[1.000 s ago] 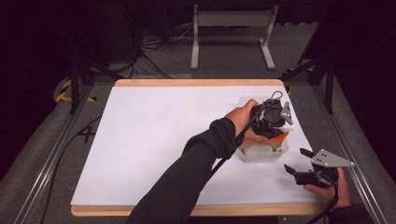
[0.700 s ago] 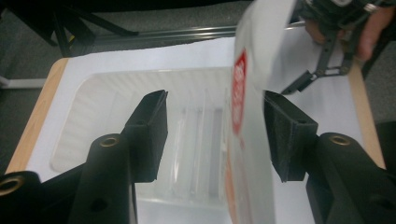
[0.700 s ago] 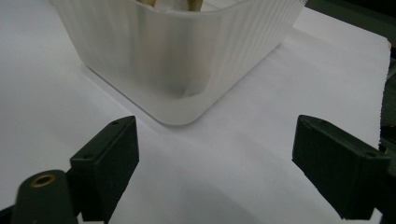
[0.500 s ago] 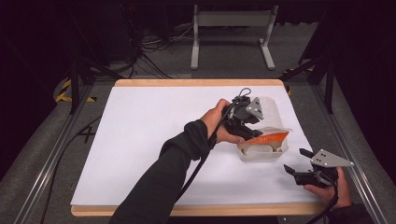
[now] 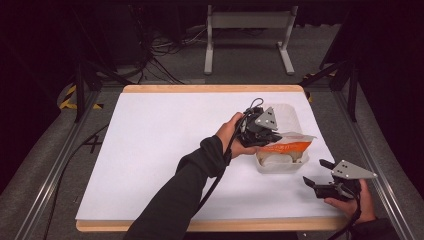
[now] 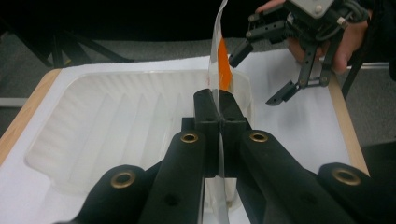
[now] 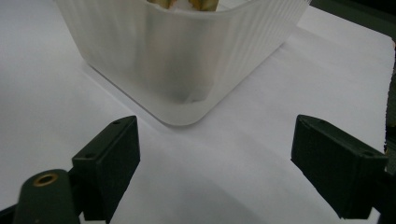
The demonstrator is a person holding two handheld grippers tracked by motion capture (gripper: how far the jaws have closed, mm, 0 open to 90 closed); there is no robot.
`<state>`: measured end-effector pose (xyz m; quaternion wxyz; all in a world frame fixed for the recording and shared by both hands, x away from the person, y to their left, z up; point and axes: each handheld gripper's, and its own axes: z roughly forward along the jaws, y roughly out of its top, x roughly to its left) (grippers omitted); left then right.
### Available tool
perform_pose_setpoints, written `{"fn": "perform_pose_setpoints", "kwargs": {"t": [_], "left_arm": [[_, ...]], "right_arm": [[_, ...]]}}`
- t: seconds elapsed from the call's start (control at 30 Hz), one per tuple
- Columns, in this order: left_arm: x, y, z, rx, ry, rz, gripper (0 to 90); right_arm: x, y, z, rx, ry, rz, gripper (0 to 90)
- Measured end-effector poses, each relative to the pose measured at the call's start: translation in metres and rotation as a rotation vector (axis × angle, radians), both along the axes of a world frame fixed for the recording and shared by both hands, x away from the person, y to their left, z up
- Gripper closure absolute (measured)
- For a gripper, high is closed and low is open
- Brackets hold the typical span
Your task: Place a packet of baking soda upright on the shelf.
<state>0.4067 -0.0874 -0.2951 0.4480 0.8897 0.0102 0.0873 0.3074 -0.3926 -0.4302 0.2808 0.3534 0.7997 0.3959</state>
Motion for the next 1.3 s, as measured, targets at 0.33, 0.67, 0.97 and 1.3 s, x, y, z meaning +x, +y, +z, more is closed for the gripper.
{"fn": "perform_pose_setpoints", "kwargs": {"t": [0.33,0.67,0.97,1.3], "left_arm": [[0.001,-0.009,-0.004,-0.058,-0.012,0.0,89.8],[0.002,-0.01,-0.006,-0.072,-0.017,0.016,89.5],[-0.005,-0.004,0.0,-0.036,-0.049,0.018,85.5],[-0.014,0.015,0.015,-0.104,-0.108,0.055,65.3]], "right_arm": [[0.0,0.0,0.0,0.007,-0.003,-0.002,16.0],[-0.001,0.0,0.001,0.01,-0.01,0.008,15.6],[0.0,0.001,0.0,0.005,-0.005,0.01,15.5],[-0.001,0.0,0.0,0.004,-0.016,0.0,15.6]]}}
